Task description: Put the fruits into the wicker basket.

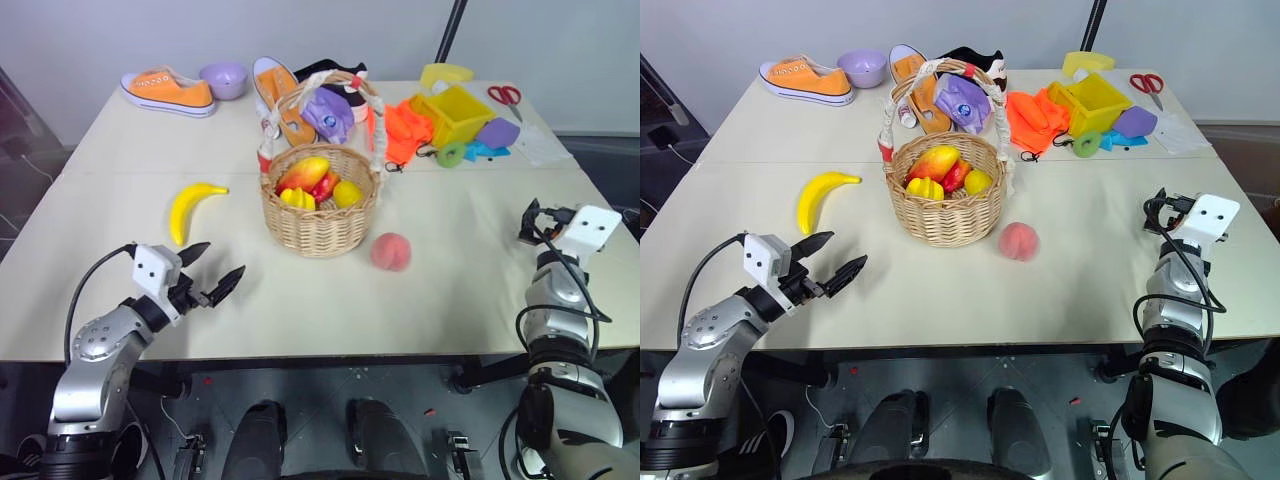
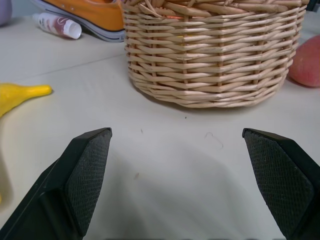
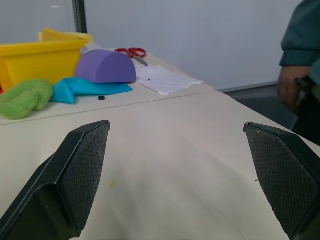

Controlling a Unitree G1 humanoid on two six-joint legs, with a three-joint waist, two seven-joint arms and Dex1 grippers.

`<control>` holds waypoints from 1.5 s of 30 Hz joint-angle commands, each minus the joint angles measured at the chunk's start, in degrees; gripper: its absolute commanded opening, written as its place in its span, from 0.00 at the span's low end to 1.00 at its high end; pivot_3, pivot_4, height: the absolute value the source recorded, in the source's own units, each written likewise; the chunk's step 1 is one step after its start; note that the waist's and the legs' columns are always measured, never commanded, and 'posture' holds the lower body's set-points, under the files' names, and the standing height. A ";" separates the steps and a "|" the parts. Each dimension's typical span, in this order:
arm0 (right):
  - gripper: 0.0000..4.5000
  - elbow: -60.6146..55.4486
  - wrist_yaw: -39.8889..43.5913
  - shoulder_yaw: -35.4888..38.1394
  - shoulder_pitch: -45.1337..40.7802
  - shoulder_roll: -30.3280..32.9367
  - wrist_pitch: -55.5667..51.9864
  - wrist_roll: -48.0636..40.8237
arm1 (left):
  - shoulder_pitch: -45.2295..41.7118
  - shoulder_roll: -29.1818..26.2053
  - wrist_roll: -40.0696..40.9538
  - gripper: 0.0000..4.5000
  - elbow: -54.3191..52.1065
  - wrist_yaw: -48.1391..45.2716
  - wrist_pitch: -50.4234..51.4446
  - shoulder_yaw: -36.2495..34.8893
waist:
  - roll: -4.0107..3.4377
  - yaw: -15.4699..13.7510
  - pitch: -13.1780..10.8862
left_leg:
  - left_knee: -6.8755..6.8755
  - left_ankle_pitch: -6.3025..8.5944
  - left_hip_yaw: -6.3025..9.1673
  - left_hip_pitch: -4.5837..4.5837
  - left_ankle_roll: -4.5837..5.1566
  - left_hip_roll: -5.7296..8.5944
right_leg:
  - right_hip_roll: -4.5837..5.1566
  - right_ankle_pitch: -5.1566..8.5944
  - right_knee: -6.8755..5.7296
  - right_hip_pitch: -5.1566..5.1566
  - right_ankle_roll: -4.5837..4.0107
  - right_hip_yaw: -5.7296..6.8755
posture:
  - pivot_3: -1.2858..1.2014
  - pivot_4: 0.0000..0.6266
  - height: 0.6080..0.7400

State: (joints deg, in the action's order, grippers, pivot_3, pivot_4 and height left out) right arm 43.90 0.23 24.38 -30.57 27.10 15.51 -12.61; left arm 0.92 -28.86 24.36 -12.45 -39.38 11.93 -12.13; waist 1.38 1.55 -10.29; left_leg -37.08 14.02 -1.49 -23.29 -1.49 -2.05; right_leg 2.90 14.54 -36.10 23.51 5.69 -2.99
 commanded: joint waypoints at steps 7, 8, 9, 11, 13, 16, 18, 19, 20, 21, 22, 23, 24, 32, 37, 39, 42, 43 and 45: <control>0.99 -7.18 1.08 -0.54 1.31 -0.76 -2.01 -0.14 | -2.36 -0.55 -0.11 1.00 -1.23 0.73 -0.60 -0.60 | -0.01 0.68 0.01 | 0.00 0.00 0.01 0.00 0.00 0.00 | 0.00 0.00 0.00 -0.01 0.00 0.00 | 0.52 0.24 1.00; 0.99 -7.55 1.03 -0.51 1.39 -0.94 -2.33 -0.30 | -2.38 -0.52 0.06 1.00 -1.07 0.16 -0.94 -0.49 | -0.01 0.83 0.01 | 0.00 0.00 0.00 -0.01 0.00 0.00 | 0.00 0.00 0.00 0.00 0.01 0.00 | 0.52 0.24 1.00; 0.99 -7.83 0.96 -0.52 1.46 -1.08 -2.62 -0.42 | -2.37 -0.45 0.12 1.00 -0.85 -0.14 -1.12 -0.45 | -0.02 0.92 0.01 | 0.00 0.00 0.00 -0.01 0.00 0.00 | 0.00 0.00 0.00 -0.01 0.01 0.00 | 0.52 0.24 1.00; 0.99 -8.53 0.83 -0.51 1.67 -1.26 -3.13 -0.51 | -2.30 -0.32 -0.20 1.00 -0.31 -0.32 -1.41 -0.37 | -0.01 1.04 0.01 | 0.01 0.00 0.01 0.00 0.00 0.00 | 0.00 0.00 0.00 0.00 0.01 0.00 | 0.52 0.24 1.00; 0.99 -9.43 1.14 -0.74 2.17 -1.28 -3.64 -0.38 | -2.58 -0.27 -0.59 1.00 0.13 -0.14 -1.32 -0.35 | -0.02 1.04 0.01 | 0.03 0.00 0.01 0.01 0.00 -0.01 | -0.02 0.00 -0.01 0.00 0.02 0.00 | 0.52 0.24 1.00; 0.99 -10.24 2.20 -1.45 2.72 -1.13 -3.58 0.17 | -3.37 -0.42 -0.65 1.00 0.50 -0.10 -0.95 -0.28 | -0.02 1.01 0.01 | 0.04 0.00 0.02 0.01 0.00 -0.01 | -0.03 0.00 -0.01 0.01 0.02 0.00 | 0.52 0.24 1.00; 0.99 -10.58 1.76 -1.30 2.58 -1.49 -4.09 -0.16 | -3.97 -0.65 -0.66 1.00 0.98 -0.67 -1.44 -0.26 | -0.01 0.96 0.01 | 0.03 0.00 0.01 0.00 0.00 -0.01 | -0.02 0.00 0.00 0.00 0.02 0.00 | 0.52 0.24 1.00; 0.99 -10.72 1.65 -1.39 2.51 -1.57 -4.23 -0.12 | -4.32 -0.64 -0.62 1.00 1.15 -0.66 -1.47 -0.37 | -0.01 0.95 0.01 | 0.02 0.00 0.01 0.00 0.00 0.00 | -0.01 0.00 0.00 0.00 0.02 0.00 | 0.52 0.24 1.00; 0.99 -10.88 1.59 -1.45 2.44 -1.65 -4.37 -0.08 | -4.62 -0.59 -0.53 1.00 1.20 -0.60 -1.37 -0.48 | -0.01 0.98 0.01 | 0.01 0.00 0.01 0.00 0.00 0.00 | -0.01 0.00 0.00 -0.01 0.02 0.00 | 0.52 0.24 1.00; 0.99 -11.01 1.65 -1.53 2.41 -1.74 -4.44 -0.04 | -4.81 -0.51 -0.52 1.00 1.26 -0.53 -1.35 -0.55 | -0.02 0.99 0.01 | 0.01 0.00 0.00 0.00 0.00 0.00 | -0.01 0.00 0.00 -0.01 0.02 -0.01 | 0.52 0.24 1.00; 0.99 -11.16 1.87 -1.73 2.46 -1.80 -4.64 -0.01 | -4.85 -0.38 -0.49 1.00 1.19 -0.39 -1.36 -0.62 | -0.02 0.99 0.01 | 0.01 0.00 0.00 0.00 0.00 0.00 | -0.01 0.00 0.00 0.00 0.02 -0.01 | 0.52 0.24 1.00; 0.99 -11.22 1.86 -1.78 2.45 -1.93 -4.80 -0.10 | -4.61 -0.32 -0.77 1.00 0.98 -0.44 -1.81 -0.51 | -0.02 0.99 0.01 | 0.02 0.00 0.00 0.00 0.00 0.00 | -0.01 0.00 0.00 0.00 0.02 -0.01 | 0.52 0.24 1.00; 0.99 -11.26 1.84 -1.82 2.46 -2.01 -4.91 -0.16 | -4.42 -0.30 -0.99 1.00 0.84 -0.48 -2.15 -0.41 | -0.02 0.99 0.01 | 0.02 0.00 0.01 0.00 0.00 0.00 | -0.02 0.00 0.00 0.00 0.02 -0.01 | 0.52 0.24 1.00; 0.99 -11.76 4.66 -3.06 1.88 -1.53 -4.88 -0.10 | -3.59 0.34 -1.98 1.00 0.53 0.44 -4.45 -0.41 | -0.02 0.99 0.01 | 0.03 0.00 0.00 0.00 0.00 -0.01 | -0.01 0.00 0.00 0.01 0.02 -0.01 | 0.52 0.24 1.00; 0.99 -16.19 10.28 -4.93 3.35 -1.25 -5.42 -0.97 | -1.80 1.04 -1.47 1.00 -0.31 1.45 -5.23 -1.33 | -0.04 1.01 0.00 | 0.03 0.00 0.00 0.00 0.00 -0.01 | -0.02 -0.01 -0.01 0.02 0.02 -0.01 | 0.52 0.24 1.00; 0.99 -18.89 12.34 -5.49 4.39 -1.22 -6.25 -1.36 | -1.11 1.06 -1.12 1.00 -0.70 1.60 -5.25 -1.64 | -0.04 0.98 0.00 | 0.05 0.00 0.01 0.00 0.00 -0.02 | -0.02 -0.01 -0.01 0.02 0.03 -0.01 | 0.52 0.24 1.00; 0.99 -24.20 14.23 -5.81 6.64 -1.65 -7.76 -2.17 | -0.50 1.13 -0.66 1.00 -0.91 1.95 -5.22 -2.07 | -0.04 0.73 0.00 | 0.05 0.00 0.04 -0.01 0.00 -0.03 | -0.02 -0.01 -0.01 0.02 0.03 0.02 | 0.52 0.24 1.00; 0.99 -26.11 14.58 -5.74 7.60 -1.84 -8.51 -2.68 | -0.34 1.13 -0.59 1.00 -0.90 2.05 -5.31 -2.20 | -0.04 0.63 0.00 | 0.04 0.00 0.04 -0.01 0.00 -0.03 | -0.01 -0.01 -0.01 0.02 0.02 0.02 | 0.52 0.24 1.00; 0.99 -30.46 15.39 -5.63 10.01 -2.01 -10.10 -3.76 | 0.03 1.04 -0.77 1.00 -0.94 2.29 -5.48 -2.32 | -0.04 0.65 0.00 | 0.03 0.00 0.03 -0.02 0.00 -0.03 | 0.01 0.00 0.00 0.01 0.02 0.02 | 0.52 0.24 1.00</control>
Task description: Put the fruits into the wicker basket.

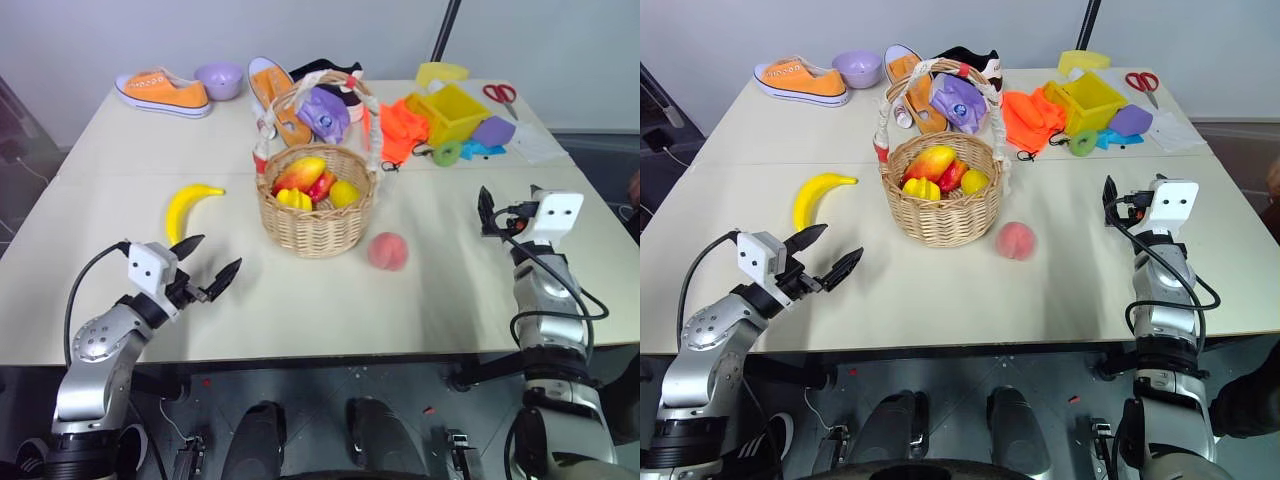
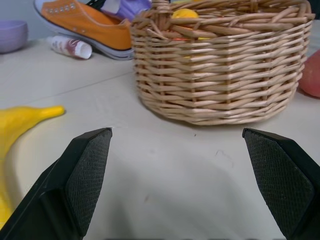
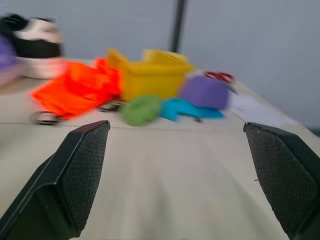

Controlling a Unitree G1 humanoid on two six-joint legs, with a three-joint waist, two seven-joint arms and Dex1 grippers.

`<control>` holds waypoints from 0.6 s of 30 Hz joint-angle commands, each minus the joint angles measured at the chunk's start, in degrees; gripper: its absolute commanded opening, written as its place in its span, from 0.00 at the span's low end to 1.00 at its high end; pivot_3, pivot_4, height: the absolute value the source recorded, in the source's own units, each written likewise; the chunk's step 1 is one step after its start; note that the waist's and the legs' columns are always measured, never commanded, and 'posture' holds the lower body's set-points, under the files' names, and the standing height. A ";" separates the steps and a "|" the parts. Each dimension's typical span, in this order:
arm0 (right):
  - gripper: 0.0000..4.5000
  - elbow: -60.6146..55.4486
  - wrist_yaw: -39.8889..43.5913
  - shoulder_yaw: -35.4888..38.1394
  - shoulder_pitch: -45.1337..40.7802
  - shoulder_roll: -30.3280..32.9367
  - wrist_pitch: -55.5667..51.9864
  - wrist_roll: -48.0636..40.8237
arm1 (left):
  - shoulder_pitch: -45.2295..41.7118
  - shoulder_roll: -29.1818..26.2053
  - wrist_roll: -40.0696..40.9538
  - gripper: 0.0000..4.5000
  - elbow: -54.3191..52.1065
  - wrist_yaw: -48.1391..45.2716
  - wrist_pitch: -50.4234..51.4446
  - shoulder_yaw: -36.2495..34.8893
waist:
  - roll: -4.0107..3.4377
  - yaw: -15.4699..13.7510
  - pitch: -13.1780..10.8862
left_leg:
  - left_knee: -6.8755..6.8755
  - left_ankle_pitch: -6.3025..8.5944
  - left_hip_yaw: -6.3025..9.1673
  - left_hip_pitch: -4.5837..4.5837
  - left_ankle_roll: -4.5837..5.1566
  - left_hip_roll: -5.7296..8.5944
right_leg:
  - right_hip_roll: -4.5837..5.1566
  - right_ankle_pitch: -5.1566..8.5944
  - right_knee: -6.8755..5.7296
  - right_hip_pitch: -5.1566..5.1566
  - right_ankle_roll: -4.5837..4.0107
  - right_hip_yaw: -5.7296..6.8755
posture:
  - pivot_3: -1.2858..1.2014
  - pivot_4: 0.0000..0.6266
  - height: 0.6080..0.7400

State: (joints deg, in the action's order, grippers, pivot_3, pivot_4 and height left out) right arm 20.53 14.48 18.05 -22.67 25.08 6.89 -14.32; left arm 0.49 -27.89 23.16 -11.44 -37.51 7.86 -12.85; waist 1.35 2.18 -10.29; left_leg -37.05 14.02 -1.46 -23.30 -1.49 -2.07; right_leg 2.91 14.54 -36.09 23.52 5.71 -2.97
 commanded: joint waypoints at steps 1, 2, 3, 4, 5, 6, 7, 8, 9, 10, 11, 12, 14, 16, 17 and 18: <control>0.99 -12.89 2.86 0.02 5.56 0.06 -3.20 -3.53 | 0.80 0.07 0.84 1.00 -2.11 0.27 -1.45 -1.86 | 0.00 -0.08 0.00 | 0.00 0.00 -0.01 0.00 0.00 0.00 | 0.01 0.00 0.00 0.00 0.00 -0.01 | 0.52 0.24 1.00; 0.99 -18.67 4.95 -1.10 9.22 0.21 -5.00 -5.03 | 1.25 0.01 0.91 1.00 -2.02 0.17 -1.63 -2.05 | -0.01 -0.21 0.01 | 0.01 0.00 -0.01 -0.01 0.00 0.00 | 0.02 0.00 0.01 0.01 0.00 0.00 | 0.52 0.24 1.00; 0.99 -22.85 6.33 -1.84 11.80 0.32 -6.55 -6.10 | 1.57 -0.04 0.96 1.00 -1.95 0.10 -1.78 -2.17 | -0.01 -0.17 0.01 | 0.05 0.01 0.02 -0.01 0.01 -0.01 | 0.02 0.01 0.00 0.01 0.01 0.02 | 0.52 0.24 1.00; 0.99 -27.47 8.36 -3.13 15.03 0.51 -7.98 -7.48 | 1.94 -0.09 0.90 1.00 -1.66 -0.38 -2.42 -2.14 | -0.01 -0.15 0.01 | 0.09 0.02 0.02 0.01 0.03 -0.06 | 0.01 0.01 0.00 0.02 0.02 0.02 | 0.52 0.24 1.00; 0.99 -30.94 10.04 -4.01 17.50 0.73 -9.27 -8.89 | 2.11 -0.19 0.80 1.00 -1.50 -0.82 -2.90 -2.03 | -0.01 -0.14 0.01 | 0.11 0.02 0.03 -0.01 0.03 -0.08 | 0.01 0.02 0.00 0.04 0.02 0.04 | 0.52 0.24 1.00; 0.99 -33.80 11.32 -4.58 19.57 0.77 -10.38 -10.18 | 2.11 -0.26 0.62 1.00 -1.36 -1.16 -3.52 -1.97 | -0.01 -0.15 0.01 | 0.12 0.02 0.03 0.00 0.03 -0.10 | -0.01 0.02 -0.01 0.04 0.01 0.05 | 0.52 0.24 1.00; 0.99 -36.11 12.41 -5.11 21.39 0.92 -11.15 -10.93 | 2.09 -0.15 0.89 1.00 -1.45 -1.44 -3.83 -2.06 | -0.02 -0.03 0.01 | 0.11 0.02 0.03 0.01 0.03 -0.12 | -0.02 0.02 0.00 0.03 0.00 0.06 | 0.52 0.24 1.00; 0.99 -38.58 14.64 -5.91 23.47 1.48 -11.93 -12.27 | 2.07 -0.30 1.71 1.00 -1.83 -2.41 -3.89 -2.09 | -0.02 0.05 0.01 | 0.10 0.02 0.00 0.01 0.03 -0.21 | -0.02 0.03 0.01 0.04 -0.01 0.04 | 0.52 0.24 1.00; 0.99 -40.34 16.27 -6.51 25.35 1.97 -12.78 -13.06 | 2.13 -0.47 2.33 1.00 -2.09 -3.40 -4.06 -2.06 | -0.02 0.06 0.01 | 0.05 0.03 -0.02 0.02 0.03 -0.28 | -0.02 0.03 0.01 0.02 -0.02 0.04 | 0.52 0.24 1.00; 0.99 -41.34 17.36 -6.88 26.77 2.46 -13.46 -13.20 | 2.54 -1.01 3.07 1.00 -2.51 -5.03 -4.05 -1.87 | 0.00 0.04 0.02 | 0.01 0.03 -0.04 0.02 0.03 -0.29 | -0.01 0.03 0.02 0.02 -0.03 0.03 | 0.52 0.24 1.00; 0.99 -41.89 18.17 -7.13 27.66 2.90 -13.89 -13.11 | 3.05 -1.59 3.48 1.00 -2.94 -6.64 -4.44 -1.69 | 0.01 0.05 0.03 | -0.01 0.03 -0.05 0.02 0.02 -0.30 | 0.00 0.03 0.03 0.00 -0.04 0.03 | 0.52 0.24 1.00; 0.99 -41.94 18.48 -7.18 28.02 3.18 -13.79 -12.54 | 3.49 -1.94 3.91 1.00 -3.30 -7.90 -4.66 -1.65 | 0.02 0.12 0.03 | -0.04 0.03 -0.05 0.03 0.02 -0.31 | 0.00 0.01 0.05 -0.01 -0.06 0.03 | 0.52 0.24 1.00; 0.99 -41.87 18.27 -6.89 27.98 3.13 -13.91 -12.03 | 4.28 -2.68 4.57 1.00 -3.94 -9.47 -4.93 -2.02 | 0.02 0.19 0.03 | -0.05 0.03 -0.09 0.04 0.01 -0.34 | 0.05 -0.03 0.09 0.01 -0.14 0.00 | 0.52 0.24 1.00; 0.99 -41.65 19.62 -7.60 27.95 4.16 -13.39 -10.68 | 5.41 -3.75 5.68 1.00 -4.48 -11.78 -4.63 -2.32 | 0.02 0.16 0.03 | -0.04 0.03 -0.08 0.03 0.01 -0.35 | 0.08 -0.04 0.09 0.05 -0.15 0.00 | 0.52 0.24 1.00; 0.99 -41.48 20.10 -7.93 27.88 4.45 -13.37 -10.25 | 5.74 -3.93 6.48 1.00 -4.69 -12.43 -4.26 -2.48 | 0.01 0.15 0.03 | -0.04 0.03 -0.08 0.03 0.01 -0.36 | 0.08 -0.03 0.10 0.06 -0.15 0.01 | 0.52 0.24 1.00; 0.99 -41.23 20.73 -8.33 27.73 4.77 -13.24 -9.77 | 5.94 -4.10 6.80 1.00 -4.78 -12.88 -4.33 -2.45 | 0.00 0.13 0.03 | -0.01 0.04 -0.07 0.03 0.01 -0.37 | 0.08 -0.03 0.12 0.08 -0.16 0.00 | 0.52 0.24 1.00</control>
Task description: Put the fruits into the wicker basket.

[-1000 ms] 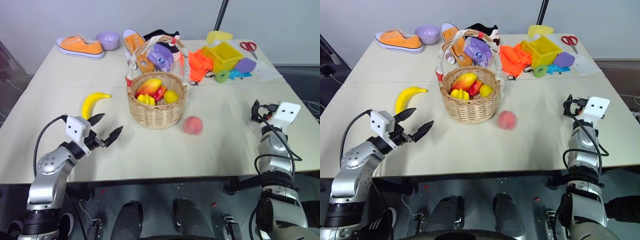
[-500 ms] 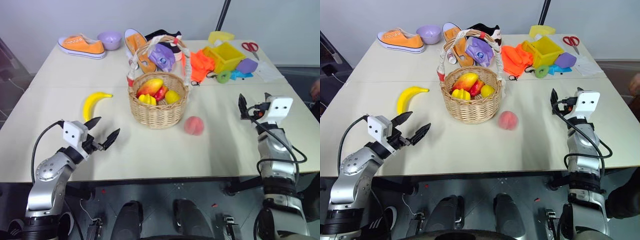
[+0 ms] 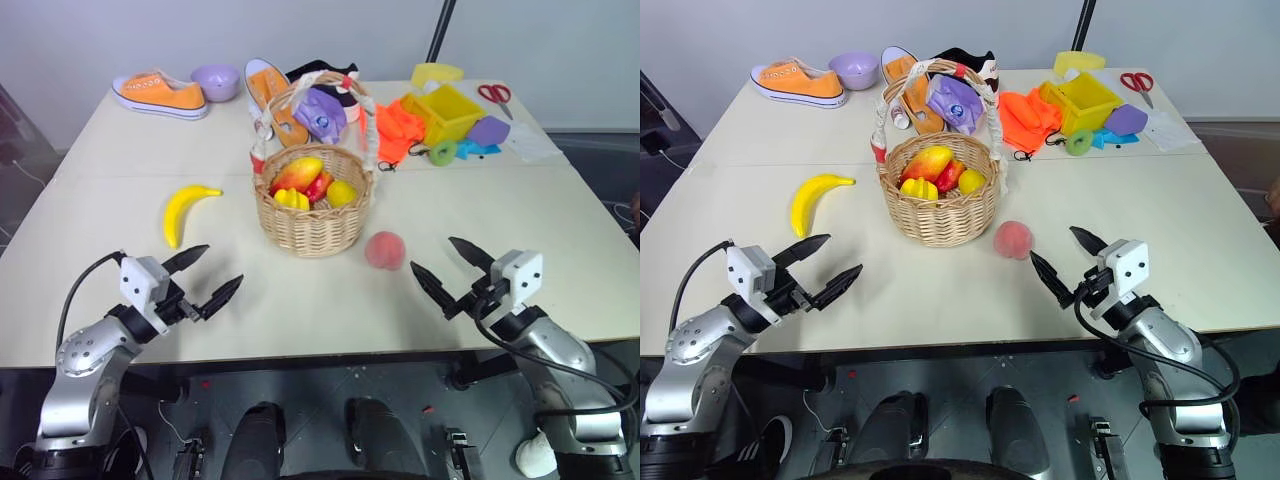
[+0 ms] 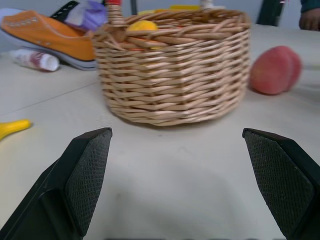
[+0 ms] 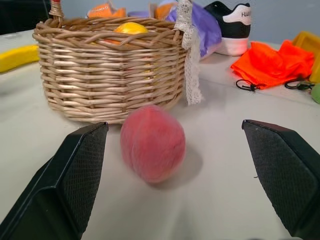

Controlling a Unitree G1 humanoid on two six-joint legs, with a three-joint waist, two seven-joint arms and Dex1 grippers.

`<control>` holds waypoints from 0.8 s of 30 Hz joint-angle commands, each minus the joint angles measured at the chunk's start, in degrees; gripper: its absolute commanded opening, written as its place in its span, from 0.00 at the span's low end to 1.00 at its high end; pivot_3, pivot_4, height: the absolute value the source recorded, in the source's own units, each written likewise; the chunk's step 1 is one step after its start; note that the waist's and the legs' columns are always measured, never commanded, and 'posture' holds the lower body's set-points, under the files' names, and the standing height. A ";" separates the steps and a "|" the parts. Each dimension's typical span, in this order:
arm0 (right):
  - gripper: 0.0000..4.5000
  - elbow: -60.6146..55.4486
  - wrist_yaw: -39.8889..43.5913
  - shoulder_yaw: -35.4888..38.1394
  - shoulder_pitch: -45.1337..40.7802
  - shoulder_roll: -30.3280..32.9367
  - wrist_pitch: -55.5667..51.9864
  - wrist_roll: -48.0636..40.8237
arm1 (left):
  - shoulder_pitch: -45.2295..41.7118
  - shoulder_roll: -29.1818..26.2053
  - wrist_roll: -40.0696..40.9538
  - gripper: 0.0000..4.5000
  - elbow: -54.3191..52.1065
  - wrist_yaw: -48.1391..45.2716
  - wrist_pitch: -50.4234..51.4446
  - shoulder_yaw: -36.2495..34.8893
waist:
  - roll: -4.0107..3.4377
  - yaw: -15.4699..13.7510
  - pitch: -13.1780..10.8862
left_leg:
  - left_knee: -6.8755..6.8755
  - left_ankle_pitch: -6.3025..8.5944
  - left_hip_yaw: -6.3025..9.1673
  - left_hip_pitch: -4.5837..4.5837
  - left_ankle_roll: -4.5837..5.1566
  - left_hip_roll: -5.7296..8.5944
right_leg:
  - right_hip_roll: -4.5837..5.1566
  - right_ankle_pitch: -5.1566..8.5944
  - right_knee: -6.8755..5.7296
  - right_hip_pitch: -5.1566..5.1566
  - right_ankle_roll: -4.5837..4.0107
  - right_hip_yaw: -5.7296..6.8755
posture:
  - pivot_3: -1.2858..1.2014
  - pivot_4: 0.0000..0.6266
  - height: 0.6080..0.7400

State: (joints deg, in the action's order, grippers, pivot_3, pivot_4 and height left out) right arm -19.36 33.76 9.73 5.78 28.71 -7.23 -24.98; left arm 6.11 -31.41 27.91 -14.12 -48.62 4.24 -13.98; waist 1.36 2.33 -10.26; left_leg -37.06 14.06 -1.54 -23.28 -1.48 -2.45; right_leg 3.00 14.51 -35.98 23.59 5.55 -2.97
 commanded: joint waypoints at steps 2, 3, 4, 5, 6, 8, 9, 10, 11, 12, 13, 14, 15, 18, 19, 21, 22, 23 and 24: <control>0.99 -0.97 2.08 -0.92 -1.87 1.38 0.65 1.57 | 0.33 -0.50 1.83 1.00 -2.29 -1.80 -1.17 -1.32 | 0.00 -0.09 0.00 | 0.02 0.00 0.01 -0.03 0.00 -0.02 | -0.01 0.00 0.01 0.04 0.00 0.00 | 0.52 0.24 1.00; 0.99 -0.90 2.38 -1.41 -2.54 1.63 0.07 1.83 | 0.31 -0.47 1.77 1.00 -2.39 -1.92 -1.27 -1.27 | 0.00 -0.11 0.00 | 0.02 0.00 0.01 -0.05 0.00 -0.02 | -0.01 0.00 0.01 0.06 0.00 0.00 | 0.52 0.24 1.00; 0.99 -0.84 2.74 -2.00 -3.30 1.95 -0.45 2.16 | 0.29 -0.45 1.80 1.00 -2.55 -2.09 -1.29 -1.15 | 0.00 -0.12 0.00 | 0.02 0.00 0.01 -0.05 0.00 -0.02 | -0.01 0.00 0.01 0.07 0.00 0.01 | 0.52 0.24 1.00; 0.99 -0.83 3.45 -2.90 -4.22 2.63 -1.00 2.78 | 0.27 -0.45 1.67 1.00 -2.75 -2.19 -1.35 -0.92 | 0.00 -0.12 0.00 | 0.02 0.00 0.00 -0.05 0.00 -0.02 | -0.02 0.00 0.01 0.07 0.00 0.00 | 0.52 0.24 1.00; 0.99 -0.55 2.28 -3.77 -6.87 2.93 -4.31 3.09 | 0.24 -0.59 1.39 1.00 -3.01 -2.61 -1.37 -0.31 | 0.00 -0.12 -0.01 | 0.02 0.00 -0.01 -0.06 0.00 -0.02 | -0.02 0.00 0.01 0.08 0.00 0.00 | 0.52 0.24 1.00; 0.99 0.73 -0.01 -4.91 -12.15 3.43 -9.72 4.14 | 0.20 -0.80 0.68 1.00 -3.40 -3.25 -1.54 0.70 | -0.01 0.15 -0.01 | 0.00 0.00 -0.03 -0.06 0.00 -0.02 | -0.01 -0.01 0.01 0.10 -0.02 -0.03 | 0.52 0.24 1.00; 0.99 1.58 0.12 -5.81 -14.73 4.16 -11.73 4.91 | 0.19 -0.95 0.33 1.00 -3.50 -3.66 -1.71 1.18 | -0.01 0.16 -0.02 | 0.00 0.00 -0.05 -0.08 0.00 -0.01 | -0.01 -0.04 0.01 0.14 -0.06 -0.06 | 0.52 0.24 1.00; 0.99 2.28 0.19 -6.48 -16.77 4.69 -13.65 5.48 | 0.14 -1.03 0.03 1.00 -3.52 -3.91 -1.93 1.50 | -0.01 0.07 -0.01 | -0.01 0.00 -0.05 -0.09 0.00 -0.02 | -0.01 -0.04 0.01 0.16 -0.07 -0.07 | 0.52 0.24 1.00; 0.99 3.00 0.03 -6.83 -18.80 5.01 -16.86 4.97 | 0.00 -0.95 -0.06 1.00 -3.59 -3.79 -1.89 1.74 | 0.01 0.02 -0.01 | -0.01 0.00 -0.05 -0.10 0.00 -0.01 | -0.01 -0.04 0.01 0.17 -0.07 -0.07 | 0.52 0.24 1.00; 0.99 3.48 1.66 -7.89 -20.50 5.81 -18.28 4.70 | -0.19 -0.78 -0.17 1.00 -3.59 -3.58 -1.87 1.94 | 0.01 -0.11 -0.01 | 0.00 0.00 -0.05 -0.11 0.00 -0.01 | -0.02 -0.04 0.02 0.18 -0.07 -0.06 | 0.52 0.24 1.00; 0.99 3.72 2.92 -8.58 -21.70 6.35 -20.12 4.11 | -0.35 -0.65 -0.20 1.00 -3.57 -3.42 -1.80 2.08 | 0.01 -0.31 -0.01 | 0.02 0.00 -0.03 -0.14 0.00 -0.02 | -0.03 -0.04 0.02 0.22 -0.07 -0.03 | 0.52 0.24 1.00; 0.99 4.16 3.75 -9.04 -22.94 6.62 -22.45 3.29 | -0.49 -0.54 -0.17 1.00 -3.51 -3.35 -1.71 2.20 | 0.01 -0.46 -0.01 | 0.06 0.00 -0.03 -0.19 0.00 -0.02 | -0.03 -0.04 0.01 0.28 -0.07 -0.03 | 0.52 0.24 1.00; 0.99 4.94 5.36 -10.03 -24.09 7.35 -22.84 3.62 | -0.60 -0.43 -0.24 1.00 -3.43 -3.29 -1.71 2.35 | 0.01 -0.53 -0.01 | 0.07 -0.01 -0.05 -0.19 0.01 -0.02 | -0.05 -0.04 0.01 0.28 -0.07 -0.02 | 0.52 0.24 1.00; 0.99 8.64 7.34 -11.88 -27.51 8.49 -22.81 5.89 | -0.66 -0.26 -0.48 1.00 -3.37 -3.22 -1.81 2.68 | 0.01 -0.75 -0.01 | 0.09 0.00 -0.13 -0.23 0.01 -0.03 | -0.09 -0.03 0.01 0.33 -0.07 -0.01 | 0.52 0.24 1.00; 0.99 10.08 7.48 -12.42 -28.62 8.63 -22.64 6.79 | -0.63 -0.21 -0.46 1.00 -3.45 -3.16 -1.80 2.75 | 0.01 -0.85 -0.01 | 0.09 0.00 -0.17 -0.23 0.01 -0.02 | -0.10 -0.03 0.01 0.33 -0.07 -0.01 | 0.52 0.24 1.00; 0.99 11.88 8.13 -13.21 -30.04 8.69 -24.54 7.06 | -0.52 -0.08 -0.37 1.00 -3.78 -2.86 -1.70 2.90 | 0.01 -1.12 -0.01 | 0.07 0.00 -0.23 -0.24 0.01 0.00 | -0.11 -0.03 0.00 0.36 -0.07 -0.02 | 0.52 0.24 1.00; 0.99 12.33 8.59 -13.60 -30.27 8.72 -25.09 7.21 | -0.43 -0.04 -0.40 1.00 -4.00 -2.70 -1.70 2.99 | 0.01 -1.18 -0.01 | 0.06 0.00 -0.25 -0.24 0.01 0.02 | -0.13 -0.03 0.00 0.37 -0.07 -0.03 | 0.52 0.24 1.00; 0.99 13.29 8.58 -14.31 -30.48 8.66 -23.74 8.56 | -0.35 0.09 -0.45 1.00 -4.13 -2.44 -1.75 3.05 | 0.01 -1.22 -0.01 | 0.06 0.00 -0.25 -0.24 0.01 0.02 | -0.14 -0.03 0.00 0.37 -0.07 -0.03 | 0.52 0.24 1.00; 0.99 14.19 8.45 -14.59 -30.72 8.32 -23.50 9.14 | -0.21 0.18 -0.52 1.00 -4.27 -2.26 -1.79 3.17 | 0.01 -1.25 -0.01 | 0.06 0.00 -0.25 -0.24 0.01 0.02 | -0.17 -0.03 -0.01 0.37 -0.07 -0.03 | 0.52 0.24 1.00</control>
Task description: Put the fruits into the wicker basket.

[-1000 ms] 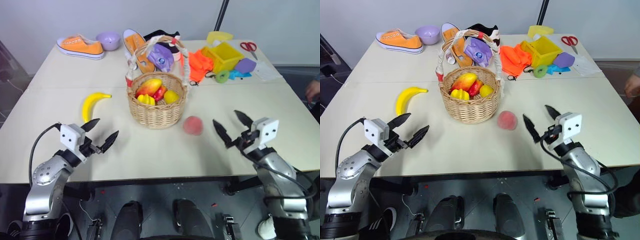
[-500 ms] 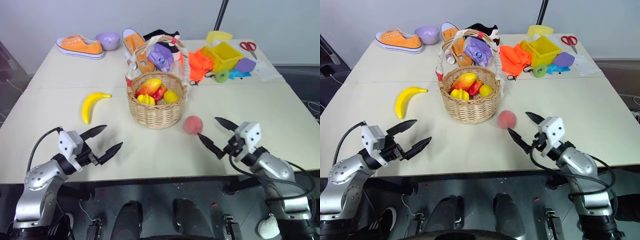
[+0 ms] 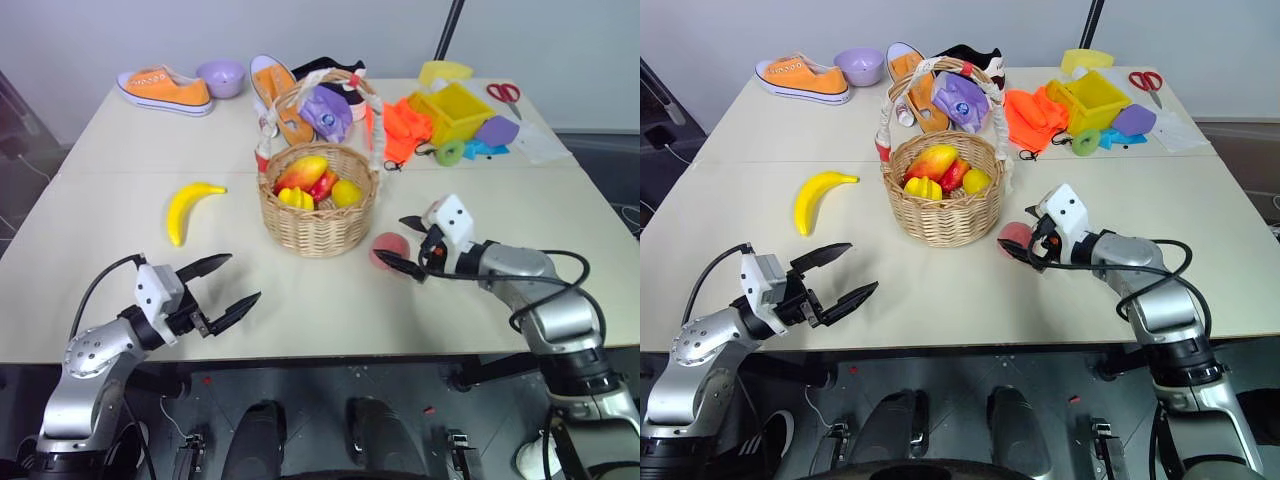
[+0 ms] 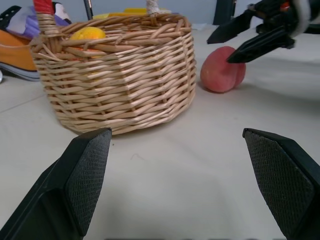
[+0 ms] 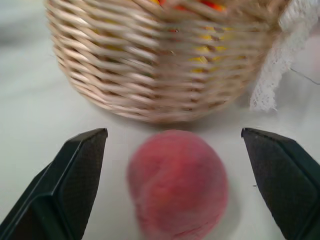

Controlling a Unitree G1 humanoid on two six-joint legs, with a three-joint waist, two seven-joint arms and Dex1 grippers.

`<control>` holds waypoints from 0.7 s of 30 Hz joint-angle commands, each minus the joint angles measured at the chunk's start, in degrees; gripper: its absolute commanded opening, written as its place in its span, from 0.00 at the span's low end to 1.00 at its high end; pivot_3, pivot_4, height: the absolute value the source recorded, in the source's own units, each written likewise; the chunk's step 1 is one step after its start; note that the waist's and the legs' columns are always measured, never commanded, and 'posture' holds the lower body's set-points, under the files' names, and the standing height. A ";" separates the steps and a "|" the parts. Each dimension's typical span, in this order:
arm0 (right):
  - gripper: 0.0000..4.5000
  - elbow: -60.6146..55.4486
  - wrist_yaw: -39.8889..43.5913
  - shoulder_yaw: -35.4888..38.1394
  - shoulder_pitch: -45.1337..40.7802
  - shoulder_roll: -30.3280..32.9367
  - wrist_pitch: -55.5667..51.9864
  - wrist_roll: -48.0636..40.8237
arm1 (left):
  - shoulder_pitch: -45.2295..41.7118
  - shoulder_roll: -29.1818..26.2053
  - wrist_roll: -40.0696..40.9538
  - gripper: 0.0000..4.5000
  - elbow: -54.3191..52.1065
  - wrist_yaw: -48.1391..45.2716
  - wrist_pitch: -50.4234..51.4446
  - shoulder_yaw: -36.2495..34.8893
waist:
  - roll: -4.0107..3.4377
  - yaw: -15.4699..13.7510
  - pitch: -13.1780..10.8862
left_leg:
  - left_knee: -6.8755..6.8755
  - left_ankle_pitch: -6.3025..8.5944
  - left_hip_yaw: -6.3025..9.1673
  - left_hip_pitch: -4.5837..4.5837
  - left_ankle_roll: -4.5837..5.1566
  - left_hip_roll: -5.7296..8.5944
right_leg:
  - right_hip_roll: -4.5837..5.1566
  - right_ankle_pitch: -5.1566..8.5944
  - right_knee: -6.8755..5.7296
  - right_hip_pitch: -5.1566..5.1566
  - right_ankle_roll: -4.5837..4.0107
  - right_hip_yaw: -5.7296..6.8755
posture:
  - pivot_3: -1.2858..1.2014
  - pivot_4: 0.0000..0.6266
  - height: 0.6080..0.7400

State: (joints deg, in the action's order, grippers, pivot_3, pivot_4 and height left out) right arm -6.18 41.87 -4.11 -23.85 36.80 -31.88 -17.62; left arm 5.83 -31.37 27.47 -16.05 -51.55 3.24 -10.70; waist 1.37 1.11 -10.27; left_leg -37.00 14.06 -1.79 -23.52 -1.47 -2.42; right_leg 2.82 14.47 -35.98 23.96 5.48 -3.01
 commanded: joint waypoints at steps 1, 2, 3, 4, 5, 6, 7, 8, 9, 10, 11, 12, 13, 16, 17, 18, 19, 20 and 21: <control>0.99 2.13 0.65 -1.19 -1.38 -0.02 1.76 2.42 | 0.31 0.23 -0.18 1.00 -2.53 0.85 -0.83 0.07 | 0.00 -0.12 0.00 | 0.00 0.00 0.00 0.00 0.00 0.00 | -0.03 0.00 0.00 0.00 0.00 0.00 | 0.52 0.24 1.00; 0.99 2.90 0.92 -1.44 -1.59 -0.21 2.03 2.74 | 0.48 0.26 -0.24 1.00 -2.65 0.98 -0.87 0.21 | 0.00 -0.16 0.00 | 0.01 0.00 0.00 0.00 0.00 0.00 | -0.03 0.00 -0.01 0.01 0.00 0.00 | 0.52 0.24 1.00; 0.99 3.91 1.36 -1.64 -1.91 -0.14 2.26 3.08 | 0.54 0.21 -0.19 1.00 -2.72 1.10 -0.86 0.22 | 0.00 -0.16 0.00 | 0.01 0.00 0.00 0.00 0.00 0.00 | -0.05 0.00 -0.01 0.01 0.00 0.00 | 0.52 0.24 1.00; 0.99 4.63 1.70 -1.79 -2.14 -0.06 2.64 3.45 | 0.57 0.16 -0.13 1.00 -2.76 1.19 -0.86 0.21 | 0.00 -0.14 0.00 | 0.01 0.00 0.00 0.00 0.00 0.00 | -0.05 0.00 -0.01 0.01 0.00 0.00 | 0.52 0.24 1.00; 0.99 5.33 1.77 -1.85 -2.41 -0.08 3.16 3.94 | 0.55 0.11 -0.11 1.00 -2.72 1.25 -0.87 0.17 | 0.00 -0.12 0.00 | 0.00 0.00 -0.02 0.00 0.00 0.00 | -0.05 0.00 -0.01 0.01 0.00 0.00 | 0.52 0.24 1.00; 0.99 6.31 1.81 -1.94 -2.88 -0.31 3.06 4.23 | 0.44 0.06 -0.12 1.00 -2.55 1.29 -0.93 0.06 | 0.00 -0.12 0.00 | -0.01 0.00 -0.02 0.00 0.00 0.00 | -0.05 0.00 -0.02 0.01 0.00 -0.01 | 0.52 0.24 1.00; 0.99 6.96 2.20 -2.10 -3.07 -0.57 2.91 4.22 | 0.40 0.01 -0.01 1.00 -2.61 1.27 -0.86 0.01 | 0.00 -0.11 0.00 | -0.01 0.00 -0.03 0.00 0.00 0.00 | -0.06 0.00 -0.02 0.01 0.01 -0.01 | 0.52 0.24 1.00; 0.99 7.60 2.36 -2.46 -3.09 -0.80 3.42 4.68 | 0.33 -0.04 0.13 1.00 -2.74 1.24 -0.75 0.01 | 0.00 -0.11 0.00 | -0.02 0.00 -0.03 0.00 0.00 -0.01 | -0.08 0.00 -0.03 0.01 0.01 -0.01 | 0.52 0.24 1.00; 0.99 8.00 2.58 -2.62 -3.04 -1.04 3.78 4.90 | 0.32 -0.11 0.20 1.00 -2.86 1.15 -0.70 0.05 | 0.00 -0.11 0.00 | -0.02 0.00 -0.02 0.00 0.00 -0.01 | -0.10 -0.01 -0.04 0.02 0.01 -0.01 | 0.52 0.24 1.00; 0.99 8.18 2.90 -2.60 -2.92 -1.34 3.86 4.82 | 0.30 -0.18 0.38 1.00 -2.99 0.98 -0.59 0.10 | 0.00 -0.11 0.00 | -0.02 0.00 -0.02 0.00 0.00 -0.02 | -0.11 -0.01 -0.04 0.01 0.01 -0.01 | 0.52 0.24 1.00; 0.99 8.25 3.14 -2.49 -2.85 -1.57 3.84 4.78 | 0.31 -0.23 0.49 1.00 -3.09 0.86 -0.53 0.12 | 0.00 -0.11 0.00 | -0.02 0.00 -0.02 0.00 0.00 -0.02 | -0.12 0.00 -0.04 0.01 0.01 -0.01 | 0.52 0.24 1.00; 0.99 8.39 3.01 -2.03 -2.78 -2.04 4.23 4.76 | 0.27 -0.24 0.61 1.00 -3.18 0.81 -0.46 0.10 | 0.00 -0.11 0.00 | -0.02 0.00 -0.02 0.00 0.00 -0.03 | -0.14 -0.01 -0.04 0.02 0.01 -0.01 | 0.52 0.24 1.00; 0.99 8.52 2.77 -1.32 -2.83 -2.66 4.19 4.41 | 0.24 -0.24 0.75 1.00 -3.24 0.76 -0.38 0.09 | 0.00 -0.11 0.00 | -0.01 0.00 -0.02 0.00 0.00 -0.03 | -0.14 -0.01 -0.05 0.03 0.01 -0.01 | 0.52 0.24 1.00; 0.71 8.33 2.81 -0.91 -2.77 -2.94 3.76 4.72 | 0.04 -0.15 0.67 1.00 -3.15 0.72 -0.51 0.17 | 0.00 -0.11 0.00 | -0.02 0.00 -0.02 0.00 0.00 -0.04 | -0.16 -0.01 -0.06 0.03 0.01 -0.01 | 0.52 0.24 1.00; 0.71 7.90 2.82 -0.78 -2.56 -2.87 3.95 4.79 | -0.10 -0.10 0.49 1.00 -3.10 0.81 -0.72 0.21 | 0.00 -0.12 0.00 | -0.02 0.00 -0.02 0.00 0.00 -0.04 | -0.15 -0.01 -0.06 0.03 0.02 -0.01 | 0.52 0.24 1.00; 0.71 7.26 2.55 -0.08 -2.35 -3.11 3.39 4.15 | -0.23 -0.09 0.60 1.00 -3.09 0.80 -0.63 0.21 | 0.00 -0.15 0.00 | -0.02 0.00 -0.02 0.00 0.00 -0.04 | -0.15 -0.01 -0.06 0.03 0.02 -0.01 | 0.52 0.24 1.00; 0.71 6.79 2.36 0.42 -2.20 -3.28 2.97 3.68 | -0.30 -0.09 0.71 1.00 -3.10 0.80 -0.53 0.21 | 0.00 -0.17 0.00 | -0.03 0.00 -0.02 0.00 0.00 -0.04 | -0.15 -0.01 -0.06 0.02 0.02 -0.01 | 0.52 0.24 1.00; 0.71 6.27 2.16 0.98 -2.06 -3.39 2.13 3.11 | -0.35 -0.08 1.06 1.00 -3.09 0.73 -0.26 0.15 | 0.00 -0.18 0.00 | -0.03 0.00 -0.02 0.00 0.00 -0.04 | -0.15 -0.01 -0.06 0.02 0.02 -0.01 | 0.52 0.24 1.00; 0.71 4.99 2.42 1.82 -1.39 -2.78 1.50 2.54 | -0.40 0.06 1.10 1.00 -3.04 1.06 -0.35 -0.15 | 0.00 -0.16 0.00 | -0.03 0.00 -0.02 0.00 0.00 -0.04 | -0.15 -0.01 -0.06 0.02 0.02 -0.01 | 0.52 0.24 1.00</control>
State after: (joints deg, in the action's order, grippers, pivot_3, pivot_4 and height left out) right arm 2.18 44.27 -5.00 -25.55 33.57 -29.86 -13.45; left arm 5.87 -31.22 27.70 -17.20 -50.68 3.29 -10.19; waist 1.37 0.94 -10.27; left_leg -37.04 14.05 -1.81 -23.52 -1.47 -2.46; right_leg 2.67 14.46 -36.04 23.98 5.49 -3.02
